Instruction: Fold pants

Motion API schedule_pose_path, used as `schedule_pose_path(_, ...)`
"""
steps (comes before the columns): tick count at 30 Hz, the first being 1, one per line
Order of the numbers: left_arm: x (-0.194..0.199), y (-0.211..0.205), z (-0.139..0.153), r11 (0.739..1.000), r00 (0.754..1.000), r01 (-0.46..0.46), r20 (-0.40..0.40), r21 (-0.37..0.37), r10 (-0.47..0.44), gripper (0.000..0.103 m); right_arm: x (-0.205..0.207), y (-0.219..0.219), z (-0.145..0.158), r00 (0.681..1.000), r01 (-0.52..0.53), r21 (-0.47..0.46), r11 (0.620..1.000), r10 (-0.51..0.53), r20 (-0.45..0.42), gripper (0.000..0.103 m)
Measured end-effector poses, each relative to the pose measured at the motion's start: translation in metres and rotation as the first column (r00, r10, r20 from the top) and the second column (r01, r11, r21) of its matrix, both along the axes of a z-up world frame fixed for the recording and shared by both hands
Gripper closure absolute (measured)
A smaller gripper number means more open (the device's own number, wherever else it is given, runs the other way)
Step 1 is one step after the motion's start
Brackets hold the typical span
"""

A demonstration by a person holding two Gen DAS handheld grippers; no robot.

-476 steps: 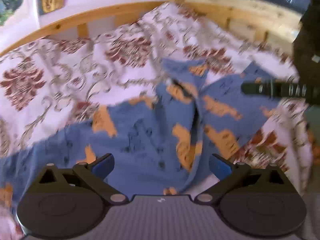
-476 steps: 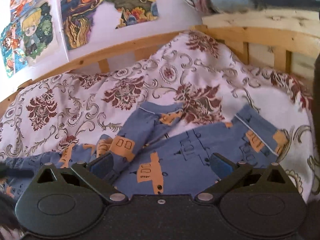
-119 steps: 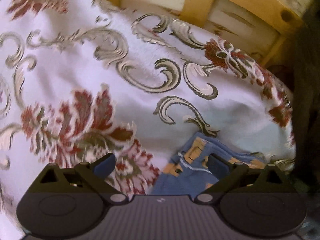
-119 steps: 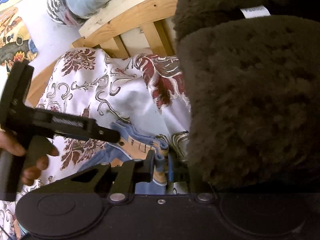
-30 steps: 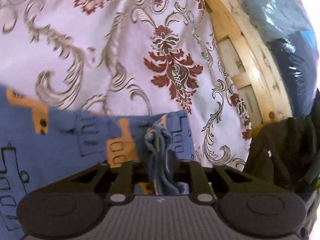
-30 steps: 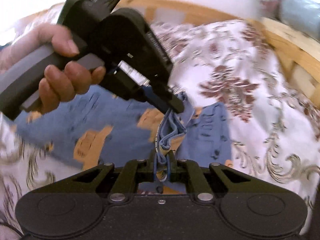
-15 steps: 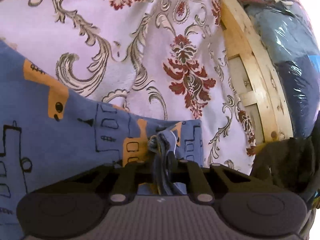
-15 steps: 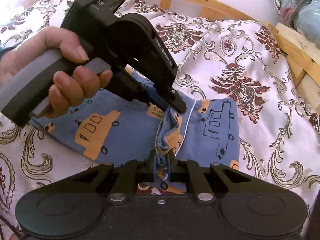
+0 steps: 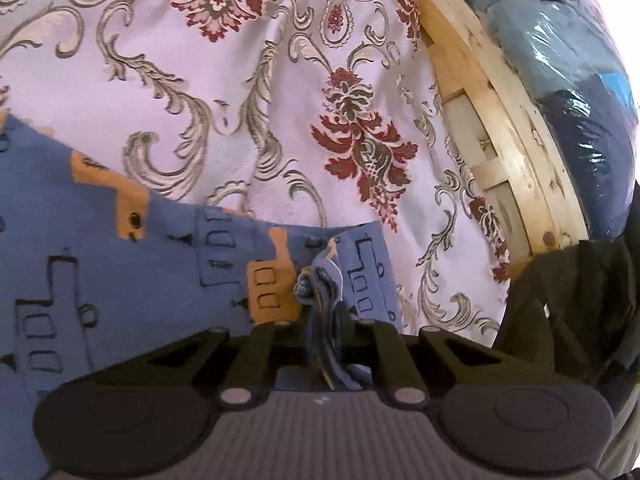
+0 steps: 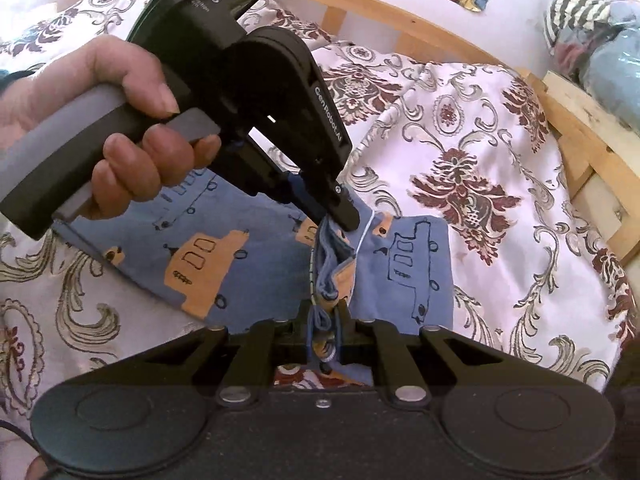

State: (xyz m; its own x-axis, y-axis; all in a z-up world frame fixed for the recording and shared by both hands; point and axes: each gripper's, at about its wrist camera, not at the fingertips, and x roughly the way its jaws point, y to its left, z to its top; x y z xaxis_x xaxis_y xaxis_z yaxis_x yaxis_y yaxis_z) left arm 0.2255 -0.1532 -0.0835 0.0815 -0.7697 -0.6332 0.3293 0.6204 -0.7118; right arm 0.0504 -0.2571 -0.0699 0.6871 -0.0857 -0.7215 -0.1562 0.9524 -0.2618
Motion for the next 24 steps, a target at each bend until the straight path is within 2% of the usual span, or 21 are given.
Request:
schedule_pose_path(11, -0.008, 0.044, 0.004, 0.999, 0.998, 0.007, 0.061, 0.042, -0.009, 0.093, 0.0, 0.031, 0.0, 0.997, -0.07, 0.026, 0.997, 0.07, -0.023, 0.093)
schedule_pose_path(24, -0.005, 0.094, 0.004, 0.997, 0.997, -0.016, 0.074, 0.076, 0.01, 0.093, 0.007, 0.078, -0.001, 0.986, -0.164, 0.055, 0.985, 0.166, -0.033, 0.093)
